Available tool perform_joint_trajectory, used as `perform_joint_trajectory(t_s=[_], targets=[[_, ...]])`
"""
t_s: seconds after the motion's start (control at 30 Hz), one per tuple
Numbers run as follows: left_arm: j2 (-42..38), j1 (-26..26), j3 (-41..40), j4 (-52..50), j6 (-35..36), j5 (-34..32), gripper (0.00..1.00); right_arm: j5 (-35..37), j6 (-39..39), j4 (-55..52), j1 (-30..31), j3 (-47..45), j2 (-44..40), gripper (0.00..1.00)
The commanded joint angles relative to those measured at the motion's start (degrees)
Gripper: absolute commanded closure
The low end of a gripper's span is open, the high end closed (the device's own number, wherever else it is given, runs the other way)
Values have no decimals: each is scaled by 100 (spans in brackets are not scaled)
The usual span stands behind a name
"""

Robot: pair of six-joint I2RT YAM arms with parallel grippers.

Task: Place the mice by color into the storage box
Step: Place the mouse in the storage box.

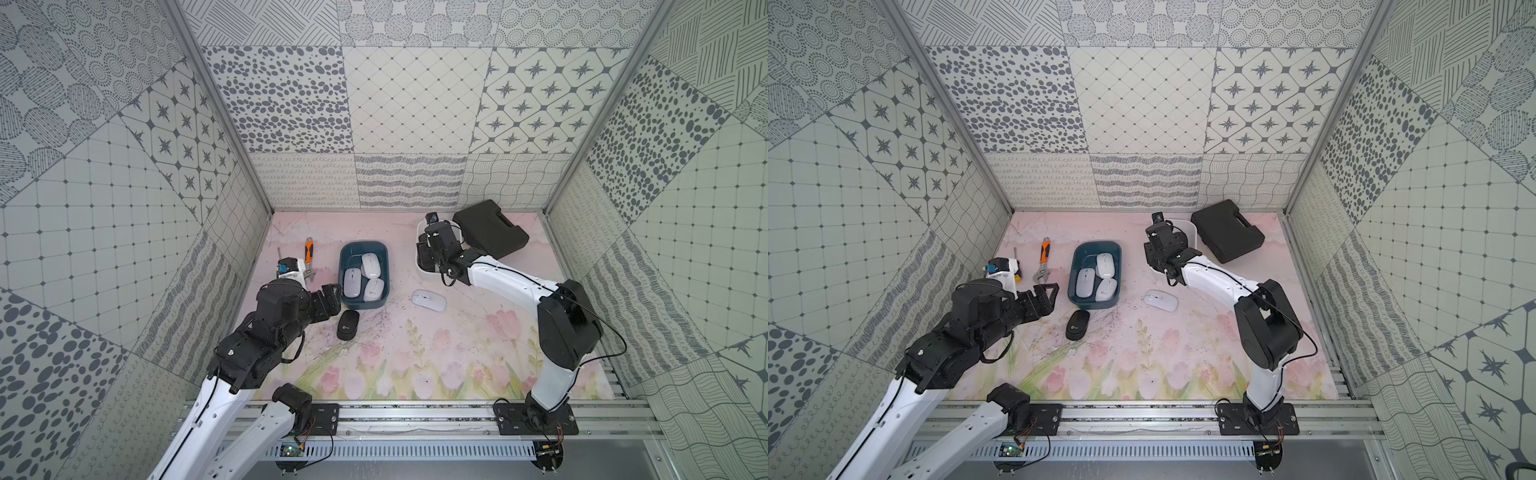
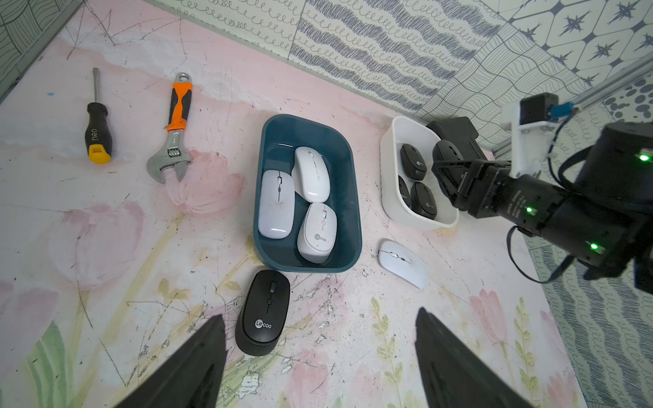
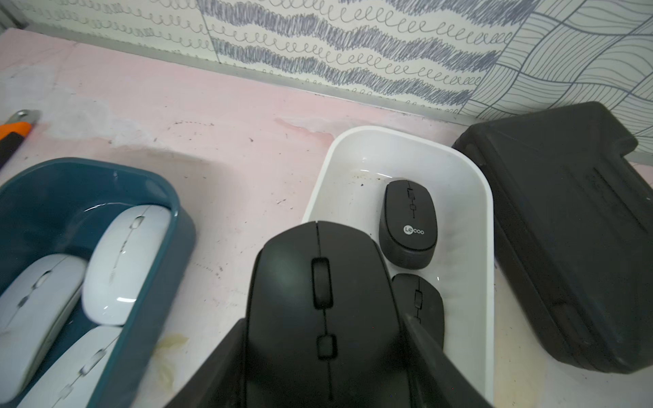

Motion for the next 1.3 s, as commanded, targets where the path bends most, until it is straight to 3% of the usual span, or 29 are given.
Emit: perform_joint_trajectory(t_s=[0.0, 0.63, 1.27], targets=[[9, -6, -2, -130, -57, -50, 13, -42, 258, 93, -191, 442, 447, 41], [-5, -6, -349, -139, -348, 152, 14, -86, 931, 7, -678, 2296, 2538, 40], [4, -6, -534, -23, -449, 266, 14, -414, 1091, -784, -842, 3515, 3324, 33]])
